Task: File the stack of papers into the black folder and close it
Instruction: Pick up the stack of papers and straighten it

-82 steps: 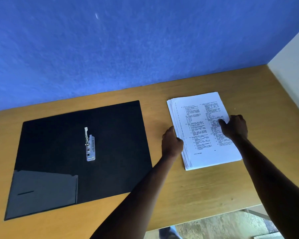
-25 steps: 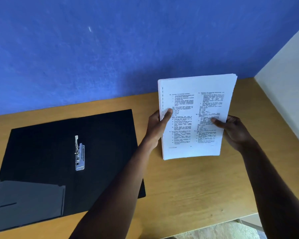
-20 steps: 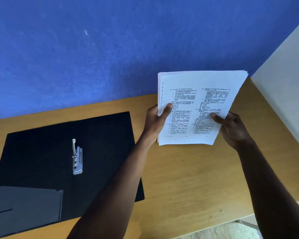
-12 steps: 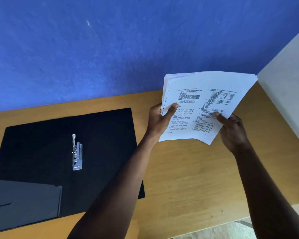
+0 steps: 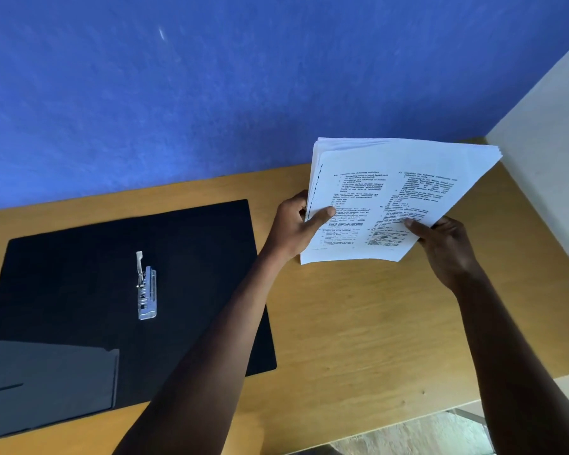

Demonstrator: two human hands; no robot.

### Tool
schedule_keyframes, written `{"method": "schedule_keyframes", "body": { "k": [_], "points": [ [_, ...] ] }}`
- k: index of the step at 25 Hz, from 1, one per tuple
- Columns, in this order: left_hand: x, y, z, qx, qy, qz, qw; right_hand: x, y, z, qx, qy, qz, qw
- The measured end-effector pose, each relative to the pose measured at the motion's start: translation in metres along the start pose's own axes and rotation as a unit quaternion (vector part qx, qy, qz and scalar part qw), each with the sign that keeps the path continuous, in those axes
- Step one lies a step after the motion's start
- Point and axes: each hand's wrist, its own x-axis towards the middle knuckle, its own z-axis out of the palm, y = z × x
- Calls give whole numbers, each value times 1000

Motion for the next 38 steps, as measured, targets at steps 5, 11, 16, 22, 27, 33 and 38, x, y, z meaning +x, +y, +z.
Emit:
{"method": "schedule_keyframes", "body": {
  "k": [5, 11, 16, 22, 27, 33, 38],
  "points": [
    [3, 4, -4, 93, -4, 24, 995, 0, 3, 1, -7, -10, -8, 1000],
    [9, 1, -7, 47, 4, 9, 999, 4, 2, 8, 18, -9, -16, 1000],
    [7, -8, -9, 22, 20, 4, 1000, 2, 6, 9, 12, -5, -15, 1000],
    [10, -4, -3, -5, 35, -14, 999, 4, 4, 9, 1, -3, -27, 1000],
    [12, -4, -5, -7, 34, 10, 999, 4, -1, 12, 12, -2, -52, 999],
    [8, -9, -13, 27, 37, 12, 999, 0, 12, 14, -22, 17, -49, 998],
    [9, -3, -16, 13, 12, -12, 1000, -1, 7, 16, -32, 19, -45, 998]
  ]
}}
